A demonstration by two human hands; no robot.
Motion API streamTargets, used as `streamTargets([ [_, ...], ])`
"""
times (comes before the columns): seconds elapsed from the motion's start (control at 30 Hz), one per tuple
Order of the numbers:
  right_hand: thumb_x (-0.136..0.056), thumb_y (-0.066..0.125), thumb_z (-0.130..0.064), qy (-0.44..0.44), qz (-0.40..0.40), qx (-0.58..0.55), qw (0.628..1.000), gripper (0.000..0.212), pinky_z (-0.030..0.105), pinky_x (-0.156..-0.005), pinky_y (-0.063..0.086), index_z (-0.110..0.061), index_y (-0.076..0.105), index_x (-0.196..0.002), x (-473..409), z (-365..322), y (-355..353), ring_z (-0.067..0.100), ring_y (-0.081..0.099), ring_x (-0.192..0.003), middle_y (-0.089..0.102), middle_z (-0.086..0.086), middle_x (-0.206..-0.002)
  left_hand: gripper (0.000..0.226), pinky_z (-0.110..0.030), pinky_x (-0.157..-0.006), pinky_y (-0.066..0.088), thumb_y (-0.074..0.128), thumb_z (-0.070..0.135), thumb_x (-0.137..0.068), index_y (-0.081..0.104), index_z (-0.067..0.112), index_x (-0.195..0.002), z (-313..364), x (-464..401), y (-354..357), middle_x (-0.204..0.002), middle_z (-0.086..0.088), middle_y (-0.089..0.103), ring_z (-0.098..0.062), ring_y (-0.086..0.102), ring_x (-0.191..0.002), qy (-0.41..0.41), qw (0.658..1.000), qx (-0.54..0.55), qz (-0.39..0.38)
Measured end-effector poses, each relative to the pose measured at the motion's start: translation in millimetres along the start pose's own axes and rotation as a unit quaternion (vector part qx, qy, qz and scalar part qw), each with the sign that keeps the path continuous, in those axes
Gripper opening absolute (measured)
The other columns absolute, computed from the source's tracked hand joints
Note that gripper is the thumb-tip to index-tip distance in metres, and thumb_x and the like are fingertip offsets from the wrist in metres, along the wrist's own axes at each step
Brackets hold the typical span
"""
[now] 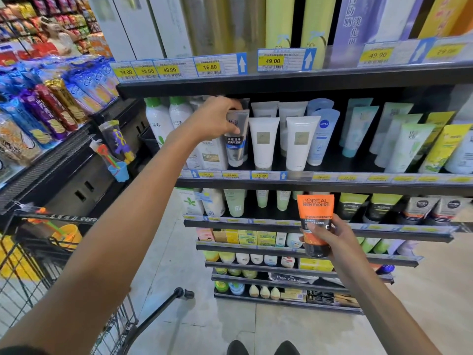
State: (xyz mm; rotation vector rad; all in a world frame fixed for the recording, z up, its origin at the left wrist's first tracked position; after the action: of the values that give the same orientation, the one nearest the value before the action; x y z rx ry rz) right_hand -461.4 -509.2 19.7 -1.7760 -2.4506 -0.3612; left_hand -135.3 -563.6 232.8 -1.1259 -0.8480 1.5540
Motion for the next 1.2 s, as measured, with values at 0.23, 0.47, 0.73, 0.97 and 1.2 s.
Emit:
streamTargets([
  [0.23,-0.095,0.071,-0.017,-0.001,0.002,0.003,1.000,0.026,0.045,-0.088,0.055,-0.027,0.067,-0.119,2.0,1.7,-1.1,0.030,0.077,-0.095,0.078,0.000,-0.110,0.046,-0.044,-0.090,0.056,0.082,0.021,-0.085,0.065,0.007,-0.125,-4.9,-11.6,8.3,-0.113,-0.010,0.072,-0.025,0.066,-0.098,-0.017,0.997,-0.060,-0.033],
  [0.47,-0.095,0.070,-0.015,0.002,0.009,-0.010,1.000,0.025,0.041,-0.082,0.055,-0.025,0.067,-0.118,4.5,3.6,-4.8,0.030,0.077,-0.092,0.078,0.000,-0.108,0.034,-0.046,-0.082,0.058,0.078,0.019,-0.085,0.068,0.014,-0.118,-1.9,-19.4,12.4,-0.102,-0.010,0.073,-0.029,0.067,-0.094,0.007,0.990,-0.127,-0.054],
  [0.73,-0.094,0.071,-0.016,-0.002,0.017,-0.008,1.000,0.026,0.047,-0.088,0.056,-0.025,0.068,-0.118,5.9,4.3,-5.9,0.034,0.077,-0.093,0.077,0.001,-0.109,0.019,-0.034,-0.072,0.044,0.074,0.014,-0.090,0.068,0.012,-0.108,3.4,-26.8,11.2,-0.101,-0.008,0.069,-0.026,0.058,-0.087,0.022,0.983,-0.168,-0.071],
  [0.97,-0.094,0.071,-0.017,-0.002,0.022,-0.011,1.000,0.027,0.046,-0.086,0.056,-0.024,0.068,-0.120,7.8,4.8,-8.7,0.032,0.077,-0.093,0.077,0.001,-0.108,0.033,-0.041,-0.086,0.054,0.071,0.016,-0.090,0.066,0.016,-0.123,0.6,-22.6,14.2,-0.116,-0.009,0.070,-0.030,0.064,-0.106,0.009,0.986,-0.150,-0.075],
  [1.2,-0.094,0.071,-0.015,-0.005,0.022,-0.006,1.000,0.026,0.045,-0.086,0.055,-0.026,0.068,-0.118,10.7,-0.6,-10.9,0.028,0.078,-0.090,0.078,-0.004,-0.104,0.050,-0.048,-0.100,0.052,0.065,0.028,-0.095,0.055,0.019,-0.143,-1.6,-0.2,12.3,-0.136,-0.012,0.064,-0.033,0.059,-0.124,0.012,0.993,-0.120,0.007],
])
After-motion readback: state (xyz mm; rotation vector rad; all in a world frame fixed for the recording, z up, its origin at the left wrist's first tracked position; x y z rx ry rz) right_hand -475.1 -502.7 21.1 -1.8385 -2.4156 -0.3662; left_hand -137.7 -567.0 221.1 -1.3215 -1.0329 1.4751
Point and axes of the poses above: each hand's wrist, its own x-axis away from the middle knuckle, its own y-axis out of the palm, z = x × y, the point moved 4 cm from there along -x, towards the middle knuckle
